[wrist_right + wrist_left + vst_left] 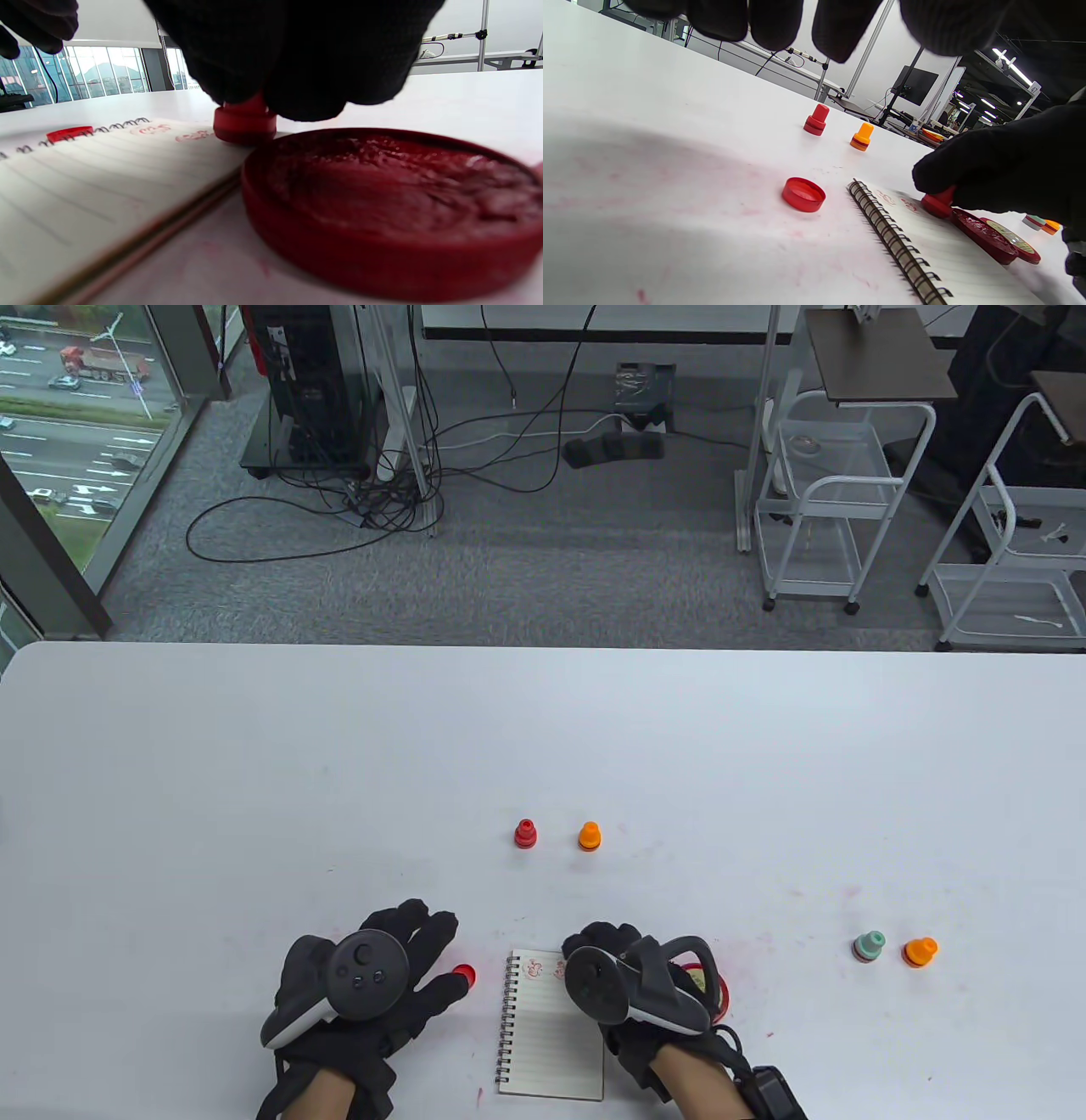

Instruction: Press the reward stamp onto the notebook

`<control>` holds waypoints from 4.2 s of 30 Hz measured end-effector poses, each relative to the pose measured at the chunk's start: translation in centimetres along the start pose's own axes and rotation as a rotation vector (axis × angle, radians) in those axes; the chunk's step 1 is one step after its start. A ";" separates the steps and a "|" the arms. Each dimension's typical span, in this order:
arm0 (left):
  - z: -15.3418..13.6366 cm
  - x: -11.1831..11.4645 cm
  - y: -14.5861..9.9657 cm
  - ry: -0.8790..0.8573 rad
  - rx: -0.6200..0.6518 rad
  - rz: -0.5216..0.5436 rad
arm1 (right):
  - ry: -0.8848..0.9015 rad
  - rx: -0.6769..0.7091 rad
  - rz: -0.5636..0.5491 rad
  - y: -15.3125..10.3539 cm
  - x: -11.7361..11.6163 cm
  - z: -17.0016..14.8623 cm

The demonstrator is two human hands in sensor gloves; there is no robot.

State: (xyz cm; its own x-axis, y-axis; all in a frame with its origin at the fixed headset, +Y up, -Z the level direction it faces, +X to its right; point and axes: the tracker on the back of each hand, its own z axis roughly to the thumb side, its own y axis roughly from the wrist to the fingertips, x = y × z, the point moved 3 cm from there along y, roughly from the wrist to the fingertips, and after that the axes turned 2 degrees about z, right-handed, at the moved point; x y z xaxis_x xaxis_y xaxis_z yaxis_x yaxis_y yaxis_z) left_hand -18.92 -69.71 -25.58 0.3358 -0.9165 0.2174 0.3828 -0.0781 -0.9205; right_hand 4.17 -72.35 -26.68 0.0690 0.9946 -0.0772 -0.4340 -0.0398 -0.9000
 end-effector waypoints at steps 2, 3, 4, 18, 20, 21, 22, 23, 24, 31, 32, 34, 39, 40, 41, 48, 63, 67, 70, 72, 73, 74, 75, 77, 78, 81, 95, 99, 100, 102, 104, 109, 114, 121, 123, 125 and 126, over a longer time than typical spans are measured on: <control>0.0 0.0 0.0 -0.001 -0.003 -0.003 | -0.001 0.006 -0.002 0.2 0.0 0.2; -0.1 0.0 0.0 0.000 -0.004 -0.005 | -0.014 0.011 -0.007 0.3 0.0 0.2; -0.1 0.0 0.0 0.001 -0.006 -0.007 | -0.023 0.013 -0.009 0.3 0.0 0.3; -0.1 0.5 0.1 0.012 -0.024 -0.048 | -0.112 -0.033 -0.006 0.9 0.4 0.8; -0.1 0.5 0.1 0.012 -0.026 -0.053 | -0.103 -0.034 0.001 1.1 0.3 0.8; -0.1 0.6 0.1 0.011 -0.026 -0.056 | -0.102 -0.034 0.005 1.1 0.3 0.8; 0.0 0.6 0.1 0.011 -0.026 -0.058 | -0.102 -0.034 0.007 1.2 0.3 0.8; 0.0 0.6 0.1 0.012 -0.027 -0.061 | -0.105 -0.035 0.019 1.3 0.4 0.8; 0.0 0.6 0.1 0.011 -0.028 -0.062 | -0.107 -0.036 0.029 1.4 0.4 0.8; -0.1 0.8 0.2 0.011 -0.034 -0.076 | -0.132 -0.034 0.093 2.4 0.8 1.0; -0.1 0.9 0.2 0.010 -0.034 -0.079 | -0.136 -0.032 0.104 2.5 0.8 1.0; -0.1 1.0 0.2 0.010 -0.037 -0.090 | -0.153 -0.021 0.161 3.2 1.0 1.1; -0.1 1.1 0.2 0.009 -0.042 -0.095 | -0.179 -0.030 0.251 4.3 0.9 1.4; -0.1 1.1 0.2 0.007 -0.043 -0.095 | -0.183 -0.032 0.258 4.4 0.8 1.4; -0.2 1.1 0.2 0.006 -0.044 -0.096 | -0.182 -0.032 0.259 4.4 0.8 1.4; 0.0 1.3 0.4 0.012 -0.038 -0.109 | -0.167 -0.019 0.207 3.7 0.8 1.2; -0.2 1.6 0.3 -0.011 -0.043 -0.115 | 0.000 -0.004 -0.083 -0.7 1.3 -0.9; -0.2 2.0 0.6 -0.011 -0.040 -0.126 | 0.139 -0.094 -0.170 -3.7 3.4 -4.5; 0.0 2.3 0.9 0.008 -0.028 -0.124 | 0.246 -0.136 -0.240 -5.4 4.5 -6.2; 0.2 2.7 1.1 0.025 -0.017 -0.130 | 0.330 -0.154 -0.321 -6.6 5.0 -7.2; 0.3 2.8 1.1 0.034 -0.016 -0.132 | 0.354 -0.157 -0.348 -7.0 5.0 -7.4; 0.3 3.1 1.1 0.049 -0.012 -0.134 | 0.384 -0.162 -0.376 -7.4 4.9 -7.7; 0.4 3.2 1.2 0.067 -0.014 -0.132 | 0.406 -0.165 -0.386 -7.6 4.8 -7.9; 0.3 3.6 1.3 0.100 -0.021 -0.137 | 0.428 -0.159 -0.371 -7.8 4.9 -7.9; 0.3 3.7 1.5 0.112 -0.024 -0.138 | 0.426 -0.161 -0.389 -7.9 5.0 -8.0; 0.2 4.2 1.9 0.142 -0.033 -0.153 | 0.419 -0.156 -0.380 -8.0 4.8 -7.8; 0.2 5.9 3.2 0.245 -0.087 -0.144 | 0.372 -0.141 -0.362 -7.8 4.5 -7.3; 0.0 5.8 3.4 0.189 -0.113 -0.122 | 0.356 -0.131 -0.344 -7.7 4.2 -6.9; 0.1 5.8 3.5 0.192 -0.113 -0.118 | 0.353 -0.127 -0.342 -7.6 4.2 -6.8; 0.2 5.8 3.5 0.199 -0.107 -0.112 | 0.351 -0.123 -0.339 -7.6 4.1 -6.7; 0.3 5.8 3.6 0.208 -0.099 -0.110 | 0.348 -0.117 -0.338 -7.6 4.1 -6.5; 1.4 4.0 3.0 0.156 -0.045 0.030 | 0.349 -0.088 -0.343 -7.7 4.2 -5.9; 2.0 1.6 2.1 -0.289 0.008 0.234 | 0.385 -0.072 -0.387 -7.9 4.9 -5.5; 3.6 2.0 2.1 -0.387 0.137 0.202 | 0.523 -0.016 -0.408 -7.8 5.2 -4.5; 4.2 2.3 2.2 -0.389 0.160 0.186 | 0.540 -0.008 -0.415 -7.8 5.2 -4.1; 5.1 2.6 2.2 -0.381 0.197 0.181 | 0.558 0.009 -0.417 -7.7 5.3 -3.7; 5.5 2.8 2.3 -0.371 0.215 0.166 | 0.568 0.017 -0.420 -7.7 5.3 -3.4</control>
State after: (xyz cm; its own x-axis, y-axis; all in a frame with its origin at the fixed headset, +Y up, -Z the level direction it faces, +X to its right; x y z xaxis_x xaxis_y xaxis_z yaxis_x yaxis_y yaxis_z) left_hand -12.36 -70.25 -25.26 0.6781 -0.7044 0.2100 0.4547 0.1774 -0.8728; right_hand 10.97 -67.12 -21.61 0.6899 0.7214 0.0595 -0.2812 0.3429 -0.8963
